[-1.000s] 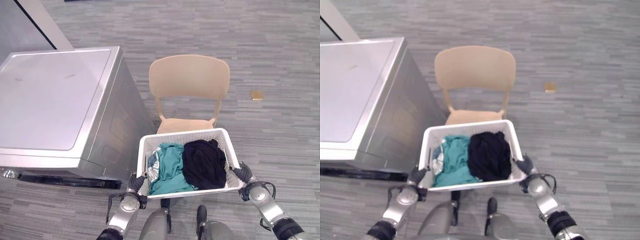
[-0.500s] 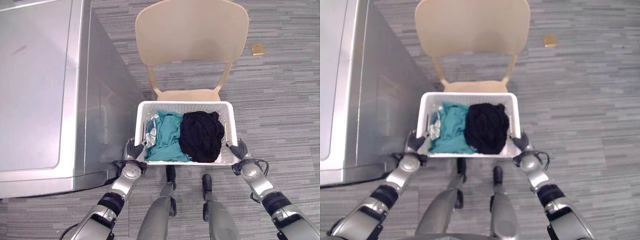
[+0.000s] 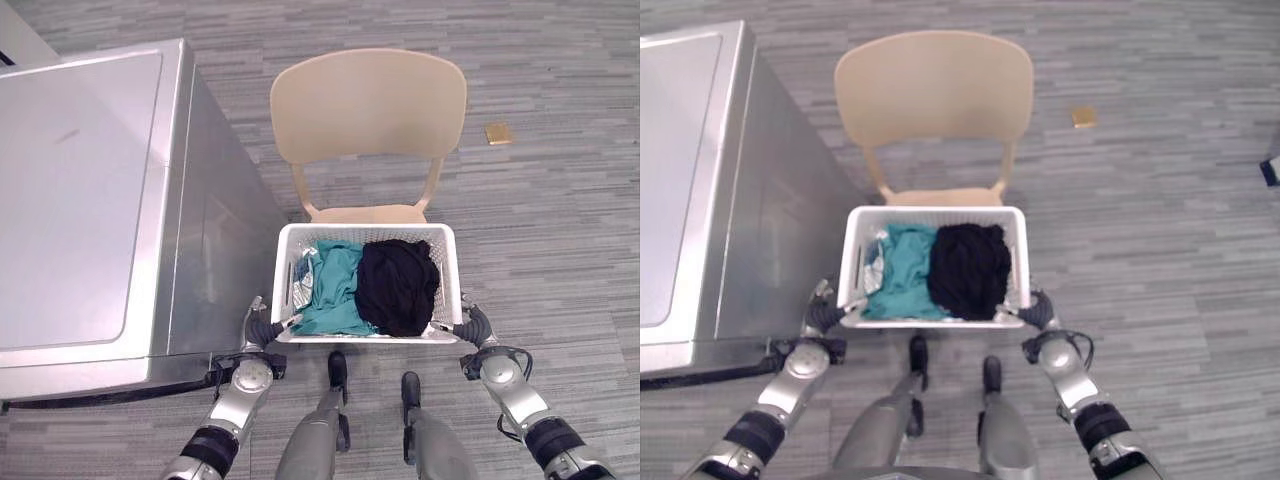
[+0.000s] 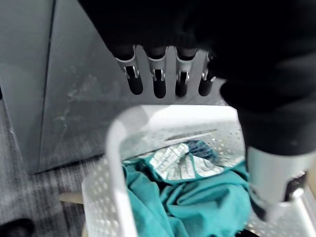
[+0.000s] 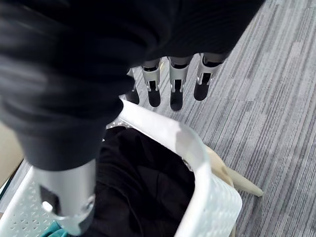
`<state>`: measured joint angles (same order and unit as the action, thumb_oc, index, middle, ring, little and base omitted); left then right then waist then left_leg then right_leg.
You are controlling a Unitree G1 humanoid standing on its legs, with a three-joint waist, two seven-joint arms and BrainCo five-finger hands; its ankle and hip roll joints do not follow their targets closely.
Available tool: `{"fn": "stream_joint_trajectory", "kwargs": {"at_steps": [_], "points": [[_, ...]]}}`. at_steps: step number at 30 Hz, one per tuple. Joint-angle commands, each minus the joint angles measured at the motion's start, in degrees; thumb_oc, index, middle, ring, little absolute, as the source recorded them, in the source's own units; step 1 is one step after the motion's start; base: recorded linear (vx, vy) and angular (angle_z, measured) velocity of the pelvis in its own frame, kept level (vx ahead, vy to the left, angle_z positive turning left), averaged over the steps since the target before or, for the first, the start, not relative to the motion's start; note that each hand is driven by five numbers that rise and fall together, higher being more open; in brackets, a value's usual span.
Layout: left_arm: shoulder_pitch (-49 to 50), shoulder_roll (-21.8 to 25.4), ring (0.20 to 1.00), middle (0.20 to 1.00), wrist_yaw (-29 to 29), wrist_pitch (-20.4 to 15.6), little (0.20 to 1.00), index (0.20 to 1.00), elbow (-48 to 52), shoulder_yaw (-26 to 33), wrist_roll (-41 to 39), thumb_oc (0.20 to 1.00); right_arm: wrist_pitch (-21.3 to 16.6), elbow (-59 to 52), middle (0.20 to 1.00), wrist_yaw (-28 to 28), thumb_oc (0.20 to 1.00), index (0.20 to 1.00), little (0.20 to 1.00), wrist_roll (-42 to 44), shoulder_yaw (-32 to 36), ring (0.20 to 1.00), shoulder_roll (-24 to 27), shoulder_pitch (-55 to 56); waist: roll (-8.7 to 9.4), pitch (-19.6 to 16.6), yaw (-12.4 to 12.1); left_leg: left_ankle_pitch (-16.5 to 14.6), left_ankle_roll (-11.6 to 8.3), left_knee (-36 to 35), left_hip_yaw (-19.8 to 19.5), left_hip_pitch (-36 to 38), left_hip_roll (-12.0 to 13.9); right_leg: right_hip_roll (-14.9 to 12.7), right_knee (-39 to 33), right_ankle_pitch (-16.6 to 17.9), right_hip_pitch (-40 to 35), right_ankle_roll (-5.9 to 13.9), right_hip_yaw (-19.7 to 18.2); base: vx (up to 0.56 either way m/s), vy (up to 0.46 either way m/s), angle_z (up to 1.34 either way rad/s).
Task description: Grab the laundry basket,head to the washer,open it,put in the laundry and shut it.
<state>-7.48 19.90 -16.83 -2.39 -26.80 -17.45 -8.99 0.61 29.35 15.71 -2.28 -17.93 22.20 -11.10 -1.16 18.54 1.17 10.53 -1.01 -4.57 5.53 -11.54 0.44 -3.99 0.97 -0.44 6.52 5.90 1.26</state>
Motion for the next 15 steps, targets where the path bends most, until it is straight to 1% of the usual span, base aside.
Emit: {"fn": "stream_joint_trajectory", "kwargs": {"at_steps": [1,2,4,5,7,8,11,13,15], "points": [[-1.09,-0.63,1.000,1.000,1.01,-3.46,1.000,1.000,0.69,2.66,-2.65,1.000,-3.32,-4.70,1.000,-1.21,1.000,1.000,1.000,-1.94,1.83,1.000,2.54,1.15,1.68,-4.44,-0.72,-7.96,-0.88,3.77,0.90,-0.72,0.37,-0.19,2.08,-3.15,2.96,-0.24,0.07,0.01,-0.066,0.02],[-1.09,-0.63,1.000,1.000,1.02,-3.46,1.000,1.000,0.69,2.66,-2.65,1.000,-3.32,-4.70,1.000,-1.21,1.000,1.000,1.000,-1.94,1.83,1.000,2.54,1.15,1.68,-4.43,-0.71,-7.96,-0.88,3.77,0.90,-0.70,0.37,-0.19,2.07,-3.15,2.95,-0.24,0.08,-0.01,-0.103,0.02],[1.73,1.39,1.000,1.000,3.42,-2.92,1.000,1.000,0.45,4.79,-1.77,1.000,-3.71,-3.93,1.000,-3.41,1.000,1.000,1.000,-2.02,3.57,1.000,4.49,3.53,1.59,-4.90,-0.62,-7.66,-1.00,3.36,0.22,0.73,0.58,0.53,3.07,-4.23,1.88,-0.48,-0.32,-0.01,-0.101,0.05],[1.79,1.40,1.000,1.000,3.43,-2.89,1.000,1.000,0.50,4.80,-1.76,1.000,-3.71,-3.95,1.000,-3.42,1.000,1.000,1.000,-2.02,3.57,1.000,4.49,3.58,1.59,-4.89,-0.59,-7.65,-1.01,3.33,0.19,0.79,0.57,0.52,3.12,-4.28,1.84,-0.49,-0.29,-0.01,-0.075,0.11],[3.79,2.84,1.000,1.000,5.72,-2.58,1.000,1.000,0.13,5.81,-0.88,1.000,-3.68,-3.07,1.000,-5.41,1.000,1.000,1.000,-2.31,4.21,1.000,5.37,5.15,1.25,-5.33,-0.49,-7.56,-1.08,2.89,-0.20,1.69,0.70,0.87,3.75,-5.06,1.00,-0.52,-0.42,-0.03,-0.085,0.19],[6.32,3.98,1.000,1.000,7.65,-2.20,1.000,1.000,-0.38,6.67,-0.31,1.000,-3.39,-1.20,1.000,-7.32,1.000,1.000,1.000,-3.30,4.40,1.000,5.84,7.26,1.18,-5.57,-0.49,-7.05,-1.38,3.09,-0.88,2.25,0.97,1.58,4.94,-5.45,0.64,-0.83,-0.99,-0.07,-0.131,0.16],[9.13,4.17,1.000,1.000,9.39,-2.04,1.000,1.000,-1.30,7.59,0.52,1.000,-3.54,1.61,1.000,-8.84,1.000,1.000,1.000,-4.72,3.53,1.000,5.99,8.10,1.02,-6.07,-0.71,-6.87,-1.42,2.57,-1.05,3.22,1.05,2.20,4.89,-5.86,-0.33,-1.05,-1.36,-0.04,-0.094,0.15],[11.02,3.52,1.000,1.000,10.31,-1.24,1.000,1.000,-5.40,7.60,2.96,1.000,-3.40,6.75,1.000,-10.12,1.000,1.000,1.000,-5.59,2.64,1.000,5.00,8.67,1.02,-7.20,-1.02,-6.55,-1.62,2.30,-1.69,4.17,1.28,2.72,4.43,-6.40,-1.95,-1.41,-1.00,-0.02,-0.132,0.11],[11.80,2.98,1.000,1.000,10.31,-0.83,1.000,1.000,-7.22,7.68,3.22,1.000,-3.44,8.34,1.000,-10.24,1.000,1.000,1.000,-5.15,2.51,1.000,4.26,9.01,0.96,-7.34,-1.18,-6.42,-1.72,2.41,-1.98,4.38,1.38,3.02,4.18,-6.62,-2.55,-1.68,-0.84,-0.03,-0.089,0.08]]}}
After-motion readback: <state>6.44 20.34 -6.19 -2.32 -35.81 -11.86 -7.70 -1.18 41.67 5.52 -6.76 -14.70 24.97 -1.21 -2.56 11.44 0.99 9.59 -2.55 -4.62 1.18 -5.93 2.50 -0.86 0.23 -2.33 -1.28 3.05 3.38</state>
